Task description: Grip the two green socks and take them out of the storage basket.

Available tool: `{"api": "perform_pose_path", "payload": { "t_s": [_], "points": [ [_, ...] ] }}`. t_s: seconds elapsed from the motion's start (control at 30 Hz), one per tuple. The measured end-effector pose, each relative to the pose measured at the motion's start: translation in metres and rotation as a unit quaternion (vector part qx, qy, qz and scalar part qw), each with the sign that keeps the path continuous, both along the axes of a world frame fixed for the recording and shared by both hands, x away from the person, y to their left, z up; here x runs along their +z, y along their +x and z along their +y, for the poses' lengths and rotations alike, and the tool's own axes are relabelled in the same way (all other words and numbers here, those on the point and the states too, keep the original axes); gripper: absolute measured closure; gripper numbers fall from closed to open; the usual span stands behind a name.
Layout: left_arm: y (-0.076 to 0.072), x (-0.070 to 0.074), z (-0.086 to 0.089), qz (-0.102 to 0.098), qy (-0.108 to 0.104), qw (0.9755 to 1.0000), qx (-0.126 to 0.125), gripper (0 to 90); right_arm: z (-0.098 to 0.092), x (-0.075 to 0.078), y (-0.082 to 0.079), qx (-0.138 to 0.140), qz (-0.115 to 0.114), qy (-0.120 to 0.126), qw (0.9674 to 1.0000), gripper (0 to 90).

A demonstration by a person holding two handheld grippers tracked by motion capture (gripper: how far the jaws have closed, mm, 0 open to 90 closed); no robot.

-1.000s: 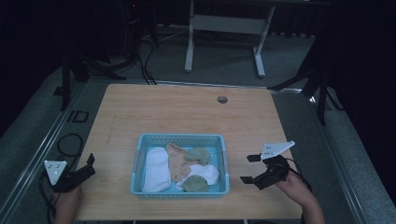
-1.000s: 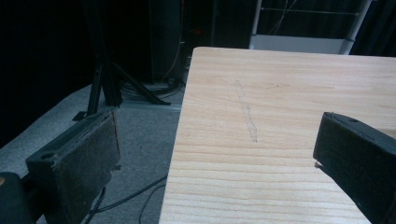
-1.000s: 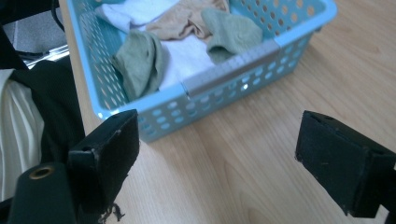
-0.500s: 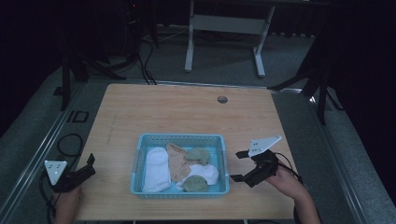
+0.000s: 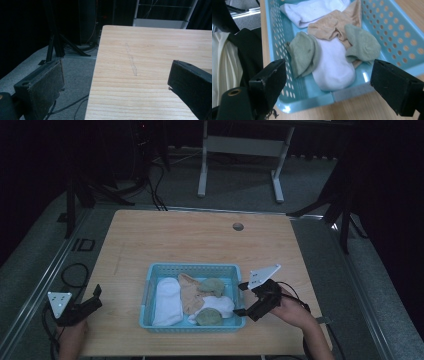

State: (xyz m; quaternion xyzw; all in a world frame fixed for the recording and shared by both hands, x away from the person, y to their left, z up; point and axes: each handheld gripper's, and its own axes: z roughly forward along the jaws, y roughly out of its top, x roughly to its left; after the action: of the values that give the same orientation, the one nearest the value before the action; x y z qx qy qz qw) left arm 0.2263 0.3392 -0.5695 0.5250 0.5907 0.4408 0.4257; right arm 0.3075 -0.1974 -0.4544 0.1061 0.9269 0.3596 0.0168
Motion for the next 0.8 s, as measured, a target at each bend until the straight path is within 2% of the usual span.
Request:
{"api": "perform_pose_path", "payload": {
  "t_s": [0.23,0.3,0.47,0.63,0.73,0.8],
  "points": [
    [0.0,0.0,0.0,0.0,0.001,1.0,-0.001,0.7,0.019,-0.009,0.002,0.017,0.011,-0.021,0.9996,13.1],
    [0.0,0.0,0.0,-0.001,0.002,1.0,-0.001,0.7,0.025,-0.013,-0.002,0.022,-0.006,-0.027,0.9994,12.1],
    [0.0,0.0,-0.001,0.0,0.002,1.0,-0.001,0.7,0.037,-0.017,-0.002,0.025,0.007,-0.025,0.9994,11.1],
    [0.0,0.0,0.0,0.0,0.003,1.0,-0.002,0.7,0.048,-0.019,-0.003,0.029,-0.006,-0.046,0.9985,15.8],
    [0.0,0.0,0.0,0.0,0.003,1.0,-0.002,0.7,0.059,-0.025,-0.002,0.04,-0.017,-0.074,0.9963,31.7],
    [0.0,0.0,0.0,0.0,0.002,1.0,-0.002,0.7,0.064,-0.029,-0.001,0.049,-0.011,-0.088,0.9948,40.3]
  ]
}}
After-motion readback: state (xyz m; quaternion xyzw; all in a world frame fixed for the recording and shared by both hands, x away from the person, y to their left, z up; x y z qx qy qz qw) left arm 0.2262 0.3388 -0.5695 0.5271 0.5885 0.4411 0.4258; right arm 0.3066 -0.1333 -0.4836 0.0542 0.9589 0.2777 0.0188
